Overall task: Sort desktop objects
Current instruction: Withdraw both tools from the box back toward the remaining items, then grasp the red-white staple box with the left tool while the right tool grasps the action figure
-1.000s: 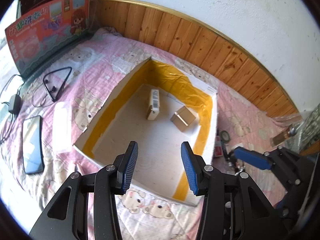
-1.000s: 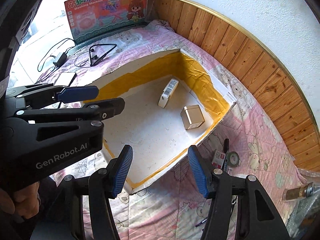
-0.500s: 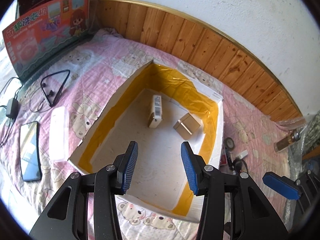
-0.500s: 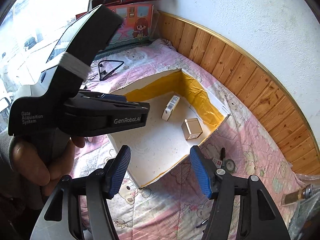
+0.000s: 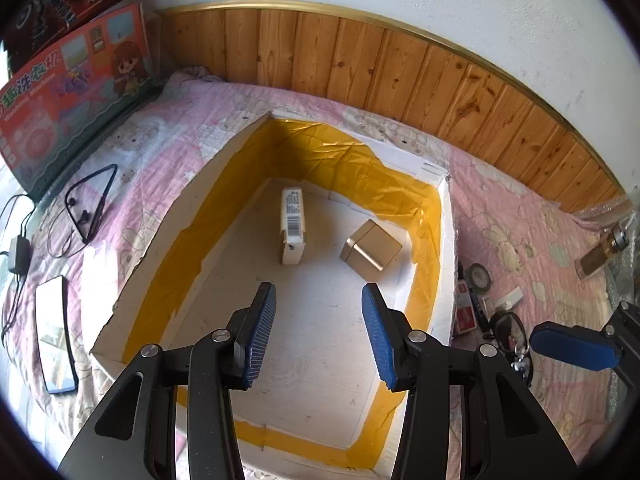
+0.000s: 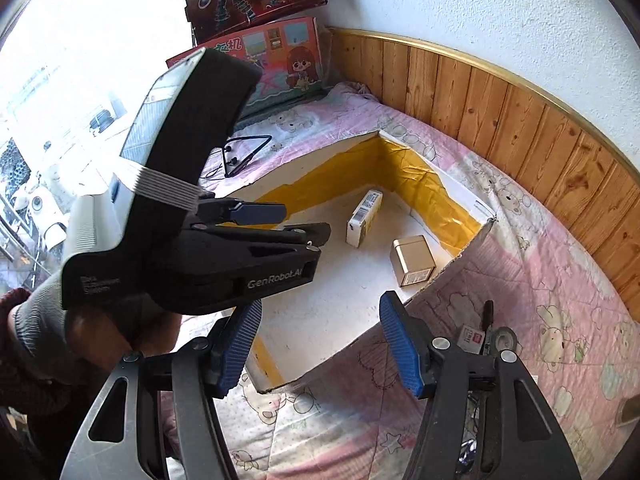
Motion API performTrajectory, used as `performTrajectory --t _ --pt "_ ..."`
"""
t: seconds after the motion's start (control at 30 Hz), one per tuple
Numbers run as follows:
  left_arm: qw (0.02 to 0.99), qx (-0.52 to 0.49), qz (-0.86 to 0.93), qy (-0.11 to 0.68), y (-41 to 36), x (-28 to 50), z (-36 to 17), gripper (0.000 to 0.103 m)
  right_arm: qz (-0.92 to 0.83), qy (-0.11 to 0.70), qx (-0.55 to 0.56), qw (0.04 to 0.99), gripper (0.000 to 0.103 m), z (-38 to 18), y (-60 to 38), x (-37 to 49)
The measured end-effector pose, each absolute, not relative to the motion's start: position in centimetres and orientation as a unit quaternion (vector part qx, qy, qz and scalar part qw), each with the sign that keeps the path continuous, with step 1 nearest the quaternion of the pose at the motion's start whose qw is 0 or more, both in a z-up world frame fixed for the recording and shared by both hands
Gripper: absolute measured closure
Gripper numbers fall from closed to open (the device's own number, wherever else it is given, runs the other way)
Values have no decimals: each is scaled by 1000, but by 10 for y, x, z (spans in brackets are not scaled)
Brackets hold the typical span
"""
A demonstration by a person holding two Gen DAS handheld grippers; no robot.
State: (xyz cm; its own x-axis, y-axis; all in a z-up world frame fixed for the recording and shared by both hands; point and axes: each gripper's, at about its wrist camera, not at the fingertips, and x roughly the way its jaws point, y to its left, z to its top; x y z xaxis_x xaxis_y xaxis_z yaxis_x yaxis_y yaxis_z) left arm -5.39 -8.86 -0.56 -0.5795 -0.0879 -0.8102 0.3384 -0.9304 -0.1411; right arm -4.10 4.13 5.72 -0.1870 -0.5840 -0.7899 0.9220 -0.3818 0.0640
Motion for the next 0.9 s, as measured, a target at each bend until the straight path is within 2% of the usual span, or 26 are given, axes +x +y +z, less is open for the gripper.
performTrajectory --t 0.17,0.4,0.7,0.9 --pt "104 436 -881 149 -85 -42 1 56 -741 213 374 516 41 43 56 -42" --pt "44 430 -890 147 -52 -35 17 56 -762 208 401 464 41 36 88 -39" --pt "-53 440 -892 83 12 -27 17 56 -813 85 448 362 41 41 177 -62" --pt "-65 465 -882 39 47 -37 7 56 -832 76 446 322 41 43 200 -80"
